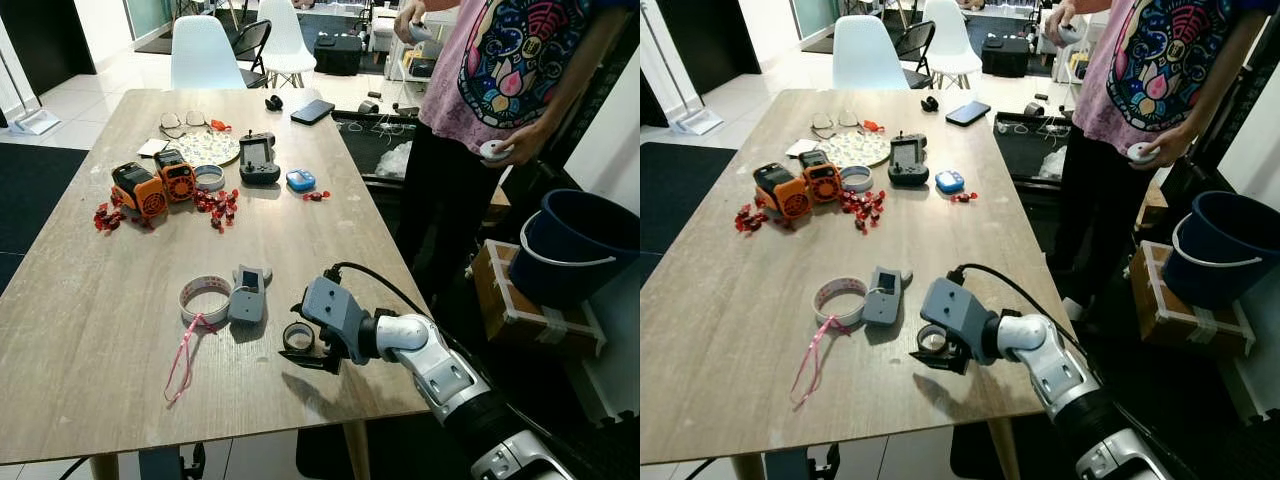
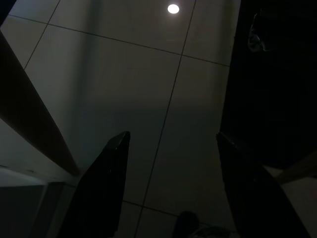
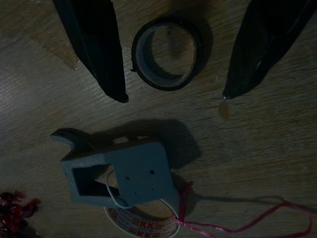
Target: Hang keys on a hook
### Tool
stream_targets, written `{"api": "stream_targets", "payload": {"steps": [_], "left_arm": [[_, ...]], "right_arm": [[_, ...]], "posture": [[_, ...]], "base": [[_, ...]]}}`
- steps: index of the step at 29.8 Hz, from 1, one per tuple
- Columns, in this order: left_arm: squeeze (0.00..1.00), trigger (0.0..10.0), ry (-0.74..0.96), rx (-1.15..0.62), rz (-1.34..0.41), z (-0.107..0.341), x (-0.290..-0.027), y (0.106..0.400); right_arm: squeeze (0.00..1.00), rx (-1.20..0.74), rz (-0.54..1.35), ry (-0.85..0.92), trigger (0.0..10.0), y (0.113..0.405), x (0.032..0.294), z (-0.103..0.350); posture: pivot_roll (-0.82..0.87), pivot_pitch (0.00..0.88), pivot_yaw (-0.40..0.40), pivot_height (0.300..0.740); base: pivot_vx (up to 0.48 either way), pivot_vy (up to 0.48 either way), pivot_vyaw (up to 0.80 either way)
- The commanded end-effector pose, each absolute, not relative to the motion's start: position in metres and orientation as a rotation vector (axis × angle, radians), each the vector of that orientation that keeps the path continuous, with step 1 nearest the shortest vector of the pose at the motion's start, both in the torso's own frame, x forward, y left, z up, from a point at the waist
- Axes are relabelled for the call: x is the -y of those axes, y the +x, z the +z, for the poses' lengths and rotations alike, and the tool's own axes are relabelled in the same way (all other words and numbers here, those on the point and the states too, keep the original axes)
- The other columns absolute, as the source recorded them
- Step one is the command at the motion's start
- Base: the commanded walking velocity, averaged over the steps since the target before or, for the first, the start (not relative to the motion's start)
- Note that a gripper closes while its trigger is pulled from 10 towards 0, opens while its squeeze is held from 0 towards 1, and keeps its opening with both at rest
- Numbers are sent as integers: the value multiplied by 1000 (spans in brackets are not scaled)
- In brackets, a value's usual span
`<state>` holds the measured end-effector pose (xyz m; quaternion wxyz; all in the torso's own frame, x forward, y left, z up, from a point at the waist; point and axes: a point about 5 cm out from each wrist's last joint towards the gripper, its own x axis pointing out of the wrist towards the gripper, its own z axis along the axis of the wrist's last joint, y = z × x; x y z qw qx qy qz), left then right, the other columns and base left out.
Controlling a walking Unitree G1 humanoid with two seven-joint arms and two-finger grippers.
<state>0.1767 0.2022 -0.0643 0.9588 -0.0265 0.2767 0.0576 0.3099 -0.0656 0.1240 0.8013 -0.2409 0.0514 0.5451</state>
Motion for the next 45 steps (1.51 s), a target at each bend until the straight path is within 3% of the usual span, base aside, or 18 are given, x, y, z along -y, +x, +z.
{"api": "stream_targets", "payload": {"steps": [1, 5, 6, 10, 11, 13, 14, 38, 45], "left_arm": [[0, 10000, -52, -555, 114, -64, -201, 176], [0, 10000, -53, -554, 116, -64, -201, 176], [0, 10000, -54, -554, 118, -64, -201, 176], [0, 10000, -57, -553, 119, -64, -201, 176], [0, 10000, -57, -553, 120, -64, -200, 176], [0, 10000, -57, -553, 120, -64, -200, 176], [0, 10000, -57, -554, 120, -64, -200, 176], [0, 10000, -55, -550, 125, -64, -201, 176], [0, 10000, -53, -551, 126, -64, -200, 175]], "right_arm": [[0, -93, 1152, -514, 10000, 310, 68, 124], [0, -77, 1086, -488, 10000, 315, 71, 122], [1000, -89, 1051, -453, 10000, 316, 73, 117], [1000, -77, 1000, -425, 10000, 315, 75, 109], [525, -69, 991, -422, 10000, 315, 75, 108], [525, -63, 977, -412, 10000, 315, 74, 106], [0, -62, 963, -394, 10000, 314, 74, 104], [0, -77, 864, -236, 10000, 315, 67, 78], [0, -130, 865, -92, 10000, 311, 57, 71]], "posture": [[81, 57, -51, 740], [79, 60, -51, 740], [79, 60, -51, 740], [80, 66, -54, 740], [80, 66, -54, 740], [80, 67, -54, 740], [80, 67, -54, 740], [82, 69, -55, 740], [81, 71, -55, 740]], "base": [[0, 0, 0], [0, 0, 0], [0, 0, 0], [0, 0, 0], [0, 0, 0], [0, 0, 0], [0, 0, 0], [0, 0, 0], [0, 0, 0]]}}
